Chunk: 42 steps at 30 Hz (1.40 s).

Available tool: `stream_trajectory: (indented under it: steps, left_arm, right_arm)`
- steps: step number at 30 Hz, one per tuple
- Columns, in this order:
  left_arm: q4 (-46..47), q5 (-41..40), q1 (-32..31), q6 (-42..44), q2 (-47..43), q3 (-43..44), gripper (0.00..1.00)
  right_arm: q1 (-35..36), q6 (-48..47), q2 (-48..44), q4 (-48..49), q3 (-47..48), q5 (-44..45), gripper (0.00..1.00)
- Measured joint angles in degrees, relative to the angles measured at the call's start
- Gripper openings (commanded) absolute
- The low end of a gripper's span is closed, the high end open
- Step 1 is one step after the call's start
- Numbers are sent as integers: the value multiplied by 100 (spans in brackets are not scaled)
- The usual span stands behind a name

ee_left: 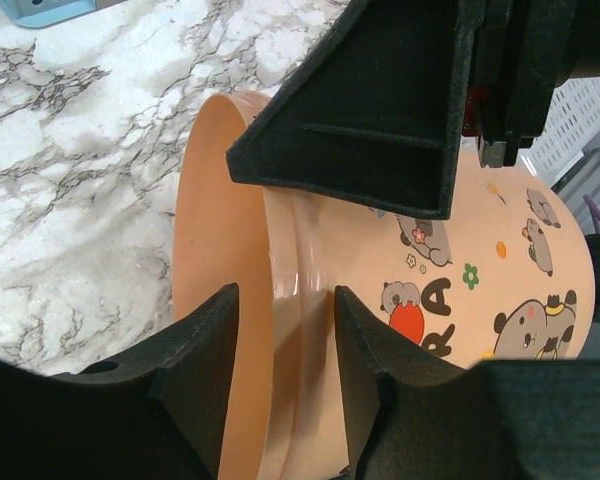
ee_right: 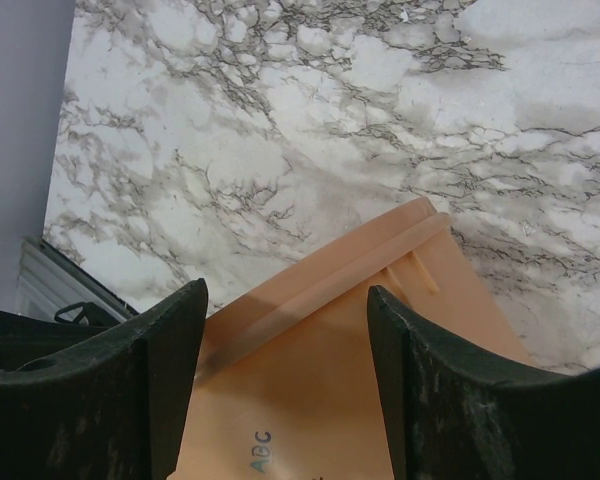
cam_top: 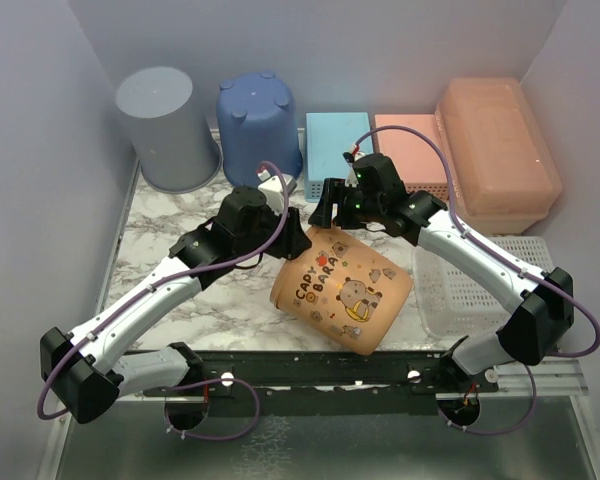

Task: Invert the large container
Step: Turn the container upside down at the center of the board.

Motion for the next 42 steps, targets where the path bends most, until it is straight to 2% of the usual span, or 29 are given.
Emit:
stream_trajectory:
  steps: [4, 8, 16, 22, 31, 36, 42]
  left_arm:
    - [55, 72, 0, 9, 46, 2, 22]
    - [96, 11, -26, -28, 66, 33, 17]
    - [197, -295, 11, -223, 63, -44, 13]
    - [485, -271, 278, -254, -151, -350, 11]
    - [1073, 341, 1189, -422, -577, -973, 10]
    - [1268, 603, 1438, -501, -605, -1119, 8]
    - [1519, 680, 1790, -680, -669, -1392, 7]
  right_arm:
    - [0, 0, 0, 13, -11, 0, 69]
    - [0, -2, -33, 17, -15, 2, 77]
    - [0, -48, -420, -70, -31, 341, 87]
    - [0, -105, -695, -133, -31, 846, 94]
    - [-315, 33, -1198, -415, -90, 1609, 95]
    - [-960, 415, -1869, -470, -776, 1770, 95]
    - [-1034, 708, -2444, -535, -1147, 1727, 95]
